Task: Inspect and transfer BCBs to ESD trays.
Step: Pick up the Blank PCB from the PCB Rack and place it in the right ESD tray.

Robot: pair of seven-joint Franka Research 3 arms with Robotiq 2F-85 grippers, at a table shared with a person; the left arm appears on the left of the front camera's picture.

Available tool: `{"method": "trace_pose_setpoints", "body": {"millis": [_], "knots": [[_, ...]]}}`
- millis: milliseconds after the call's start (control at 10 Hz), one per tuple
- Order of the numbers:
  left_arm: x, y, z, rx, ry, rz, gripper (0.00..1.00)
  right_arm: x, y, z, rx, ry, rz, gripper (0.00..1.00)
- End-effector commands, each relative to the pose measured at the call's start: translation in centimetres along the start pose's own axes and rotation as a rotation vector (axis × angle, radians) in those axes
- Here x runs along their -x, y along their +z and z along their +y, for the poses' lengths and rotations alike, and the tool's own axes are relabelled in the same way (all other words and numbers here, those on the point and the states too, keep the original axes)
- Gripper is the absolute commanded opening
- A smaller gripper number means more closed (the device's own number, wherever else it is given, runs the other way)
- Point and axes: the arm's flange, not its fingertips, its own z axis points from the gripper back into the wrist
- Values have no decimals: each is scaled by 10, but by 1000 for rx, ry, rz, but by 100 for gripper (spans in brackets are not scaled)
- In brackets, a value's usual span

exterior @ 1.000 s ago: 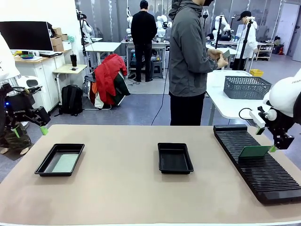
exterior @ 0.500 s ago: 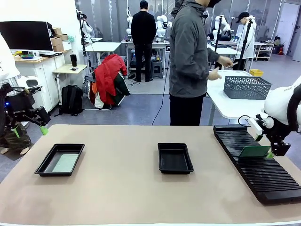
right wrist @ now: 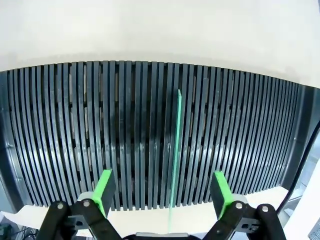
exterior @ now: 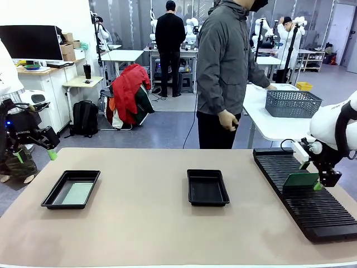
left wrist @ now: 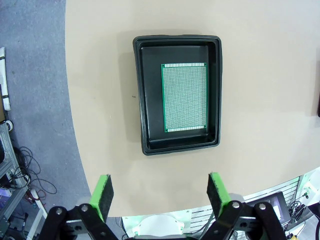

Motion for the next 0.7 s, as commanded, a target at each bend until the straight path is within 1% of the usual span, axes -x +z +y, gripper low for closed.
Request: {"method": "trace_pose_setpoints", "body": {"millis": [0, 600], "knots": [[0, -1, 0, -1, 3, -9, 100, 1, 3, 3, 2, -3, 1, 100], [0, -1, 0, -1, 3, -9, 100, 0, 2, 0, 3, 0, 4, 100]]}}
